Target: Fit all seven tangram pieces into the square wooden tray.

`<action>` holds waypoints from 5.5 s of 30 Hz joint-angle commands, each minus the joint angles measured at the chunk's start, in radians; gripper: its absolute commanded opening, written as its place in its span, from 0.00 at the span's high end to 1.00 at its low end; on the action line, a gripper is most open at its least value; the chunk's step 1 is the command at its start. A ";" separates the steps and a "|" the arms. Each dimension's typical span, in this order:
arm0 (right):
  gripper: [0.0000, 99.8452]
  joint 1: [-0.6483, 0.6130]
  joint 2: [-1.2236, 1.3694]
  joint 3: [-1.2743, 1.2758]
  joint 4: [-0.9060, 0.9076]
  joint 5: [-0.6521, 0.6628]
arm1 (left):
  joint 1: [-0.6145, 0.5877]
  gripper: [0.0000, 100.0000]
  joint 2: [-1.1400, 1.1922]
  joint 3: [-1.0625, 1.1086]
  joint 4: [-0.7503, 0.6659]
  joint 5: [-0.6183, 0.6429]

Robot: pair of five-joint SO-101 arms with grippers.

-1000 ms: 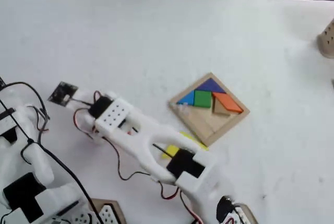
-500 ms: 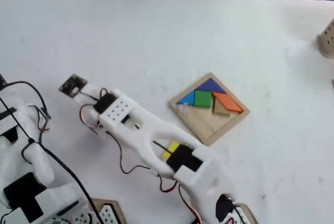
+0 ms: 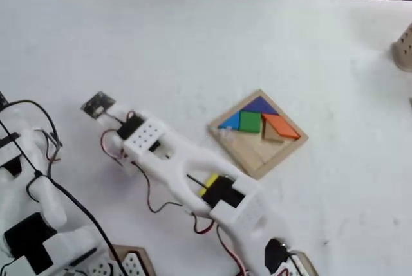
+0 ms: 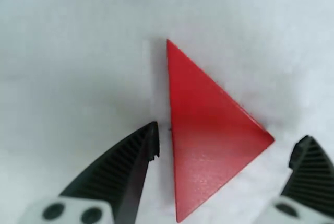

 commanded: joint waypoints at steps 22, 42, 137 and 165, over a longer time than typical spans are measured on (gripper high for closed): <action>0.70 0.002 -0.013 -0.014 -0.015 -0.014 | 0.013 0.83 0.005 -0.052 -0.021 0.009; 0.70 0.030 0.065 -0.149 0.059 -0.003 | 0.015 0.83 0.007 -0.052 -0.021 0.009; 0.98 0.549 -1.010 0.482 0.193 0.008 | 0.085 0.83 0.008 -0.015 -0.097 0.006; 0.97 0.774 -1.202 1.217 -0.475 -0.279 | 0.082 0.83 0.008 -0.012 -0.094 0.006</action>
